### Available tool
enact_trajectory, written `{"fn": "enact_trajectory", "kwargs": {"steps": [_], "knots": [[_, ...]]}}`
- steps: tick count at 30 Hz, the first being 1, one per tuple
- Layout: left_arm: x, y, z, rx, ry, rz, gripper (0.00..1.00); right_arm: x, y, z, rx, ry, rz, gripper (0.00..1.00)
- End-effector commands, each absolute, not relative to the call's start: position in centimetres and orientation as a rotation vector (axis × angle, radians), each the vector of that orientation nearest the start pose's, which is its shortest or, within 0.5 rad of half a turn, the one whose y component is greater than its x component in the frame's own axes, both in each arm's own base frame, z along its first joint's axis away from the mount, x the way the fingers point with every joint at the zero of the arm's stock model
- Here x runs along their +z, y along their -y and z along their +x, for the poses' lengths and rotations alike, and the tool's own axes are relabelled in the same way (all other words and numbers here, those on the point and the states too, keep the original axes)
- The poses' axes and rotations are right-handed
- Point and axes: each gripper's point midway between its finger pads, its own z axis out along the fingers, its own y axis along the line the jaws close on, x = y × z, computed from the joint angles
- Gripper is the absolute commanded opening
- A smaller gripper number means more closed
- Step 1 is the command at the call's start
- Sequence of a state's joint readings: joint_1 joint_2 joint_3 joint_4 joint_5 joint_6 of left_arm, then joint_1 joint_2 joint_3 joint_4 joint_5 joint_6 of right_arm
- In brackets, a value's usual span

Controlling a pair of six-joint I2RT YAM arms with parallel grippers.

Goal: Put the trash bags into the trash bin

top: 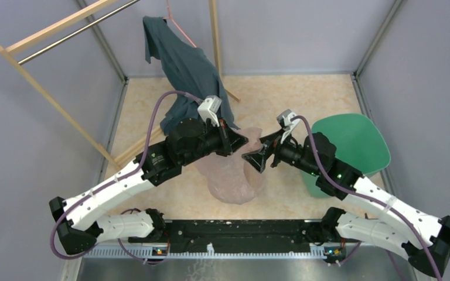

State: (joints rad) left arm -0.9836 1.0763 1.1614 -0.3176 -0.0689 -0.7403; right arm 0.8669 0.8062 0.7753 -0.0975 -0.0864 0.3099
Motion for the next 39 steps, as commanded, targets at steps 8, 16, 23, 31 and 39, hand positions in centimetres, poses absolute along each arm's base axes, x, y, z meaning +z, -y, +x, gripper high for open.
{"fn": "enact_trajectory", "kwargs": {"steps": [8, 16, 23, 31, 39], "knots": [[35.4, 34.4, 18.9, -1.262, -1.927, 0.241, 0.00, 31.9, -30.6, 19.4, 1.071, -1.535, -0.386, 0.99], [35.7, 35.0, 18.9, -1.292, -1.919, 0.246, 0.00, 30.4, -31.3, 20.2, 1.030, -1.560, -0.323, 0.84], [36.5, 34.9, 19.0, -1.292, -1.894, 0.259, 0.18, 30.3, -30.6, 20.4, 0.995, -1.564, -0.302, 0.10], [42.1, 28.5, 19.3, -1.107, -1.759, 0.186, 0.99, 33.1, -22.9, 21.6, 0.684, -1.596, -0.183, 0.00], [41.4, 25.6, 18.9, -1.061, -1.751, 0.112, 0.99, 47.1, -11.8, 18.5, 0.557, -1.413, -0.073, 0.00]]}}
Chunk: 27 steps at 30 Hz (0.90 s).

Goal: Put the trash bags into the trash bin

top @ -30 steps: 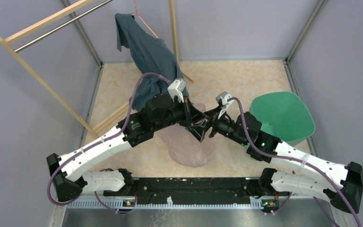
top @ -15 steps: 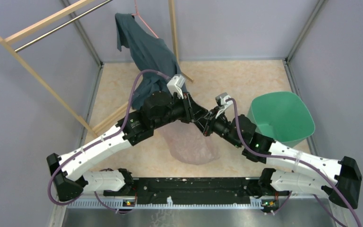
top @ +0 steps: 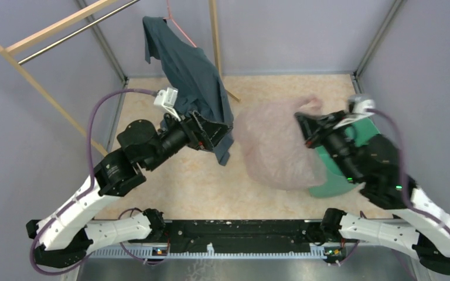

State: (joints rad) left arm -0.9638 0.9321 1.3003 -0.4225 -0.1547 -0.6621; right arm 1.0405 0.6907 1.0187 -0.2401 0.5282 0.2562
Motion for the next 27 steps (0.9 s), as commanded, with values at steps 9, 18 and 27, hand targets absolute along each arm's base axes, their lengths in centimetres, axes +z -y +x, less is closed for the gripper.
{"fn": "enact_trajectory", "kwargs": {"steps": [9, 18, 27], "knots": [[39.9, 36.4, 19.7, -1.294, -1.837, 0.346, 0.98, 59.7, -0.4, 12.5, 0.643, -1.152, 0.065, 0.00], [36.5, 48.3, 22.7, -1.131, -1.939, 0.403, 0.91, 60.9, 5.9, 9.8, 0.651, -1.060, 0.176, 0.00], [31.9, 51.4, 24.5, -0.774, -1.999, 0.337, 0.84, 59.7, 6.6, 9.6, 0.620, -1.105, 0.161, 0.00]]}}
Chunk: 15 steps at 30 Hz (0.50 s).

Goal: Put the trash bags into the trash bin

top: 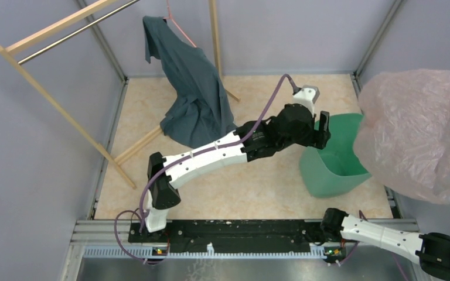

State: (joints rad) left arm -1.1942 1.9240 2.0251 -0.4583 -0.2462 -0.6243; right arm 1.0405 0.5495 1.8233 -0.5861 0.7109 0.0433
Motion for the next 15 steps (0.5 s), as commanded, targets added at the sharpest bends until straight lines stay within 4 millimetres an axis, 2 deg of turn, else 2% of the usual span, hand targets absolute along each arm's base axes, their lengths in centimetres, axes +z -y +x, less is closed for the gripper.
{"fn": "enact_trajectory", "kwargs": {"steps": [1, 6, 10, 15], "knots": [[31.3, 51.5, 24.4, -0.758, -2.008, 0.341, 0.80, 59.7, 6.7, 9.5, 0.618, -1.104, 0.161, 0.00], [29.0, 52.3, 23.7, -0.711, -2.030, 0.368, 0.66, 59.6, 7.8, 9.4, 0.571, -1.098, 0.164, 0.00], [27.7, 53.0, 23.5, -0.702, -2.049, 0.409, 0.50, 59.4, 8.1, 9.4, 0.561, -1.101, 0.167, 0.00], [27.8, 52.4, 24.0, -0.636, -2.050, 0.425, 0.29, 59.2, 6.8, 9.6, 0.584, -1.105, 0.139, 0.00]]}}
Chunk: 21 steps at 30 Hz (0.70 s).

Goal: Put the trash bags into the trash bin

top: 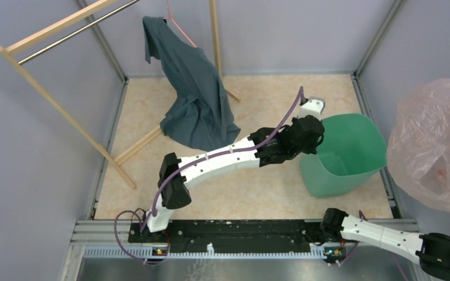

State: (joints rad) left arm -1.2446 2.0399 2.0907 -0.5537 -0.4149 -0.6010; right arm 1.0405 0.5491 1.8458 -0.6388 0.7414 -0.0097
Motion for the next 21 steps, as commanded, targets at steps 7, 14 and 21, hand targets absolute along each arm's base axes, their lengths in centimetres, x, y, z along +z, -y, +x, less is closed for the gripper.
{"fn": "enact_trajectory", "kwargs": {"steps": [7, 14, 21], "knots": [[28.1, 49.5, 24.3, -0.545, -2.060, 0.429, 0.02, 59.8, 0.0, 10.1, 0.680, -1.090, -0.073, 0.00], [30.2, 43.8, 24.3, -0.427, -2.047, 0.372, 0.00, 60.6, -5.8, 10.7, 0.799, -1.076, -0.174, 0.00], [31.6, 38.4, 24.0, -0.367, -2.051, 0.305, 0.00, 60.5, -10.5, 12.1, 0.863, -1.086, -0.214, 0.00]]}}
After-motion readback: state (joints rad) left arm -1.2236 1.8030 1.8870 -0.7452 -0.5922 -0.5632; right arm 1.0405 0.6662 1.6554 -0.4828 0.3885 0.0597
